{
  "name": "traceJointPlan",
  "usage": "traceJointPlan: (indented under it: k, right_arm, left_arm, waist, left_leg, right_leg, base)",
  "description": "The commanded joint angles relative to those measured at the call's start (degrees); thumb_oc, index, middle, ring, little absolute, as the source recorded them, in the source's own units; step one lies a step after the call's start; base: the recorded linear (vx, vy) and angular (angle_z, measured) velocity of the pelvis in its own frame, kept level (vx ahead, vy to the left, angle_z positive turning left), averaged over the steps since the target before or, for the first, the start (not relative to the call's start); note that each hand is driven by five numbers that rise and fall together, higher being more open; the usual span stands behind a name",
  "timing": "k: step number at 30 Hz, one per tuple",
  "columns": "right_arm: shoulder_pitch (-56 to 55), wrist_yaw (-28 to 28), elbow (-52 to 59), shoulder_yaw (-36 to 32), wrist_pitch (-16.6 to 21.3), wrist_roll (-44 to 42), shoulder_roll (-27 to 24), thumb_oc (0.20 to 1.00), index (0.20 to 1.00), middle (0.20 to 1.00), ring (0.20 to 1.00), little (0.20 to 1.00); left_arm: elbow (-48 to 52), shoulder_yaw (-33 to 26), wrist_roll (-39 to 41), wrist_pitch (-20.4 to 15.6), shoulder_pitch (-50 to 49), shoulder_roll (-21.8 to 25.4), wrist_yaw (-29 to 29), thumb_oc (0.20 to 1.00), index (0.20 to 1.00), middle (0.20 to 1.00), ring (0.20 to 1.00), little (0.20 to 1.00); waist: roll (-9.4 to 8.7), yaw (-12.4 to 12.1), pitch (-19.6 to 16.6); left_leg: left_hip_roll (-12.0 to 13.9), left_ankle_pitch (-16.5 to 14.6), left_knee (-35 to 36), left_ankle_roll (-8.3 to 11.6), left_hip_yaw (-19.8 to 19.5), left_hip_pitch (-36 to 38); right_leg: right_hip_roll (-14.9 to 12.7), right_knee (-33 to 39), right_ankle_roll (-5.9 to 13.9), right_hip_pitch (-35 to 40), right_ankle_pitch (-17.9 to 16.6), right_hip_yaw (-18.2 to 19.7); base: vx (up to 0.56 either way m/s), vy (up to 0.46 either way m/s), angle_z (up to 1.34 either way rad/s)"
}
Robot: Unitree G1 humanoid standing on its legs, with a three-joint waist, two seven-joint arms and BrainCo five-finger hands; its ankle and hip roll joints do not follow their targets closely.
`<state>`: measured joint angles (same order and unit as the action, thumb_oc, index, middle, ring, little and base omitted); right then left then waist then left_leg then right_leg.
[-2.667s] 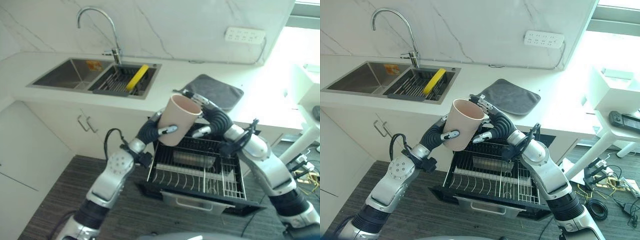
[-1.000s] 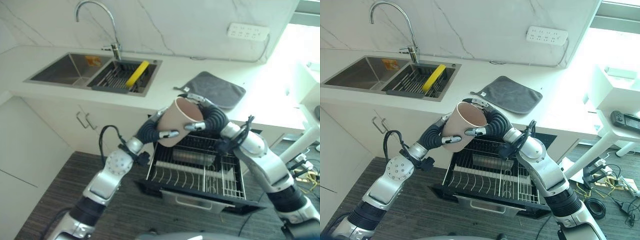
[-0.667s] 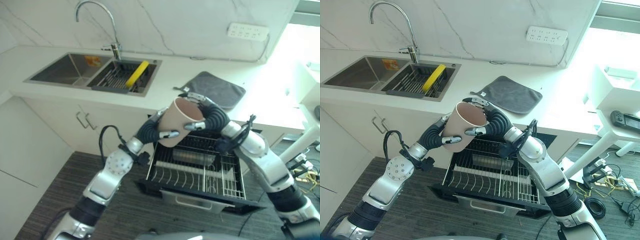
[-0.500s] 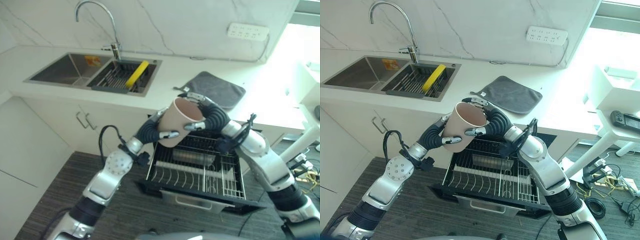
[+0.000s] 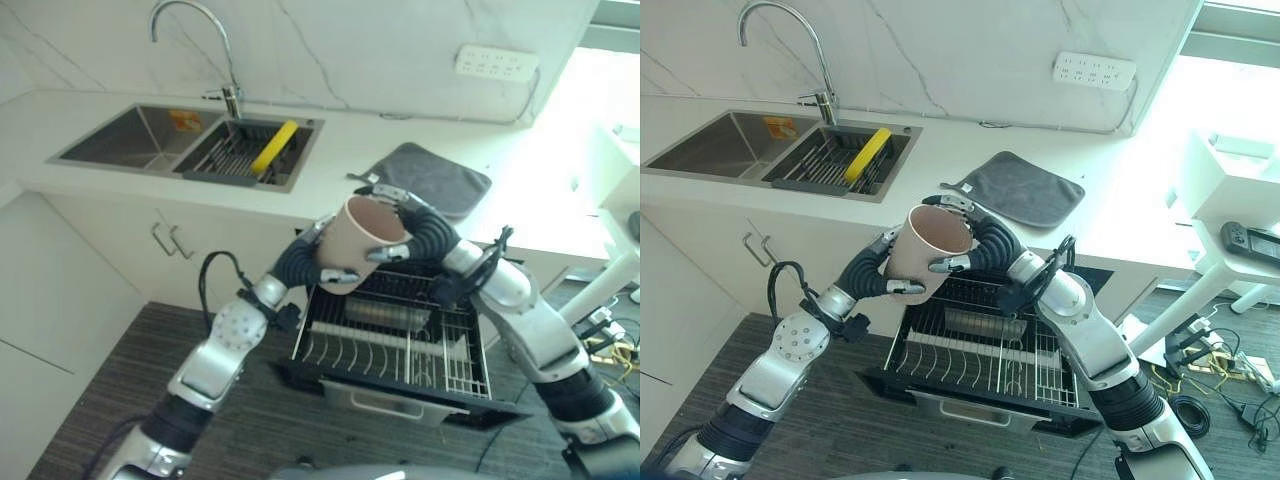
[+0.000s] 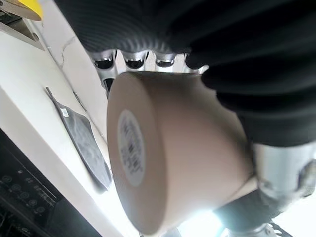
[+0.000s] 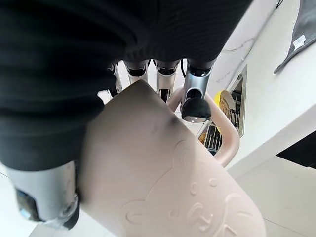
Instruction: Place the dishes in the dishwasher.
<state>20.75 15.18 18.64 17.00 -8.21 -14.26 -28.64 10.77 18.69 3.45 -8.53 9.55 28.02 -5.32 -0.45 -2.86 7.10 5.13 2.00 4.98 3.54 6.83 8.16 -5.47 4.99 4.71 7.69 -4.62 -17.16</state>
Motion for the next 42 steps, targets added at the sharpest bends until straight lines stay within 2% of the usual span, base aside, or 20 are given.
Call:
traceJointPlan:
  k: [1, 7, 21, 26, 27, 30, 31, 35, 39, 42]
  right_arm:
    - [4.95, -2.11, 3.78, -1.55, 3.67, 1.04, 0.31, 0.2, 0.2, 0.2, 0.2, 0.2]
    - [1.07, -4.91, 3.07, -5.25, 4.43, 1.89, -1.29, 0.2, 0.2, 0.2, 0.2, 0.2]
    - [-8.93, -8.3, 1.21, -12.96, 6.85, 2.86, -3.78, 0.2, 0.2, 0.2, 0.2, 0.2]
    - [-12.05, -8.57, 0.56, -16.22, 5.93, 2.63, -3.97, 0.2, 0.2, 0.2, 0.2, 0.2]
    - [-13.56, -7.82, 0.76, -18.06, 5.95, 2.15, -4.38, 0.2, 0.2, 0.2, 0.2, 0.2]
    - [-14.27, -8.08, 0.87, -18.76, 6.01, 2.27, -4.8, 0.2, 0.2, 0.2, 0.2, 0.2]
    - [-14.35, -8.53, 0.55, -19.29, 6.56, 2.27, -5.41, 0.2, 0.2, 0.2, 0.2, 0.2]
    - [-12.21, -10.26, -1.42, -19.2, 7.7, 2.56, -7.41, 0.2, 0.2, 0.2, 0.2, 0.2]
    - [-9.85, -11.51, -2.96, -19.41, 8.34, 1.88, -9.97, 0.2, 0.2, 0.2, 0.2, 0.2]
    - [-8.4, -12.62, -3.83, -19.57, 9.04, 1.15, -11.79, 0.2, 0.2, 0.2, 0.2, 0.2]
  left_arm:
    - [3.51, 1.97, 3.29, -1.55, 3.76, -0.35, 1.4, 1.0, 1.0, 1.0, 1.0, 1.0]
    - [4.33, -2.87, 5.69, -0.62, 1.0, 0.17, 3.06, 1.0, 1.0, 1.0, 1.0, 1.0]
    - [5.01, -12.24, 7.39, -2.12, -5.34, 1.32, 5.33, 1.0, 1.0, 1.0, 1.0, 1.0]
    - [5.43, -14.89, 4.64, -3.08, -7.37, 2.05, 2.03, 1.0, 1.0, 1.0, 1.0, 1.0]
    - [6.22, -15.8, 2.73, -2.77, -8.12, 3.48, -0.65, 1.0, 1.0, 1.0, 1.0, 1.0]
    - [6.6, -16.36, 2.9, -2.19, -8.74, 4.26, -2.47, 1.0, 1.0, 1.0, 1.0, 1.0]
    - [7.02, -16.42, 2.29, -2.52, -8.96, 4.94, -3.81, 1.0, 1.0, 1.0, 1.0, 1.0]
    - [6.34, -14.98, -1.68, -3.99, -7.19, 7.02, -4.19, 1.0, 1.0, 1.0, 1.0, 1.0]
    - [6.18, -13.86, -6.04, -3.35, -5.32, 9.79, -5.32, 1.0, 1.0, 1.0, 1.0, 1.0]
    - [6.78, -12.66, -8.59, -0.62, -3.66, 12.9, -5.42, 1.0, 1.0, 1.0, 1.0, 1.0]
  waist:
    - [-1.06, -0.93, -0.51]
    - [-1.05, -0.87, 0.08]
    - [-0.8, -0.14, 0.64]
    - [-0.58, 0.62, 1.03]
    - [-0.49, 1.06, 1.53]
    - [-0.59, 1.14, 2.28]
    - [-0.67, 1.15, 3.8]
    - [-0.44, 1.22, 7.19]
    - [0.13, 1.37, 9.44]
    - [0.43, 1.59, 11.03]
  left_leg:
    - [2.2, -6.63, 0.02, 0.96, 0.89, 2.5]
    - [2.27, -6.45, 0.02, 1.06, 0.84, 2.4]
    - [2.41, -6.24, 0.02, 1.16, 1.07, 2.33]
    - [2.46, -6.2, -0.21, 1.08, 1.19, 2.45]
    - [2.35, -6.22, -1.15, 0.84, 1.12, 2.26]
    - [2.16, -7.2, -4.97, 0.64, 0.76, 0.71]
    - [2.23, -8.07, -9.58, 0.71, 0.0, -1.76]
    - [2.93, -9.65, -16.88, 1.07, -0.93, -7.26]
    - [3.23, -10.82, -22.07, 1.26, -1.28, -11.68]
    - [3.5, -11.83, -26.72, 1.27, -1.85, -15.37]
  right_leg:
    - [-3.47, -1.38, 4.45, 2.75, 6.98, 1.1]
    - [-3.41, -1.3, 4.4, 2.67, 6.82, 1.19]
    - [-3.63, -1.41, 4.68, 2.34, 6.71, 1.22]
    - [-3.37, -2.16, 4.56, 1.95, 7.06, 1.86]
    - [-3.21, -4.09, 4.32, 1.16, 7.89, 2.37]
    - [-3.26, -6.8, 3.89, -0.03, 8.98, 2.65]
    - [-3.51, -10.01, 3.47, -1.76, 9.74, 2.93]
    - [-4.35, -15.32, 3.02, -6.28, 10.84, 2.63]
    - [-5.24, -19.34, 2.52, -9.96, 12.05, 2.9]
    - [-6.18, -23.25, 1.94, -13.0, 12.8, 3.12]
  base:
    - [0.0, 0.0, 0.0]
    - [0.0, 0.0, 0.0]
    - [0.0, -0.002, 0.0]
    - [0.06, -0.042, -0.01]
    - [0.07, -0.052, -0.06]
    - [0.03, -0.055, -0.06]
    - [-0.02, -0.05, -0.07]
    - [-0.08, -0.045, -0.02]
    - [-0.08, 0.016, -0.16]
    - [-0.05, 0.022, -0.11]
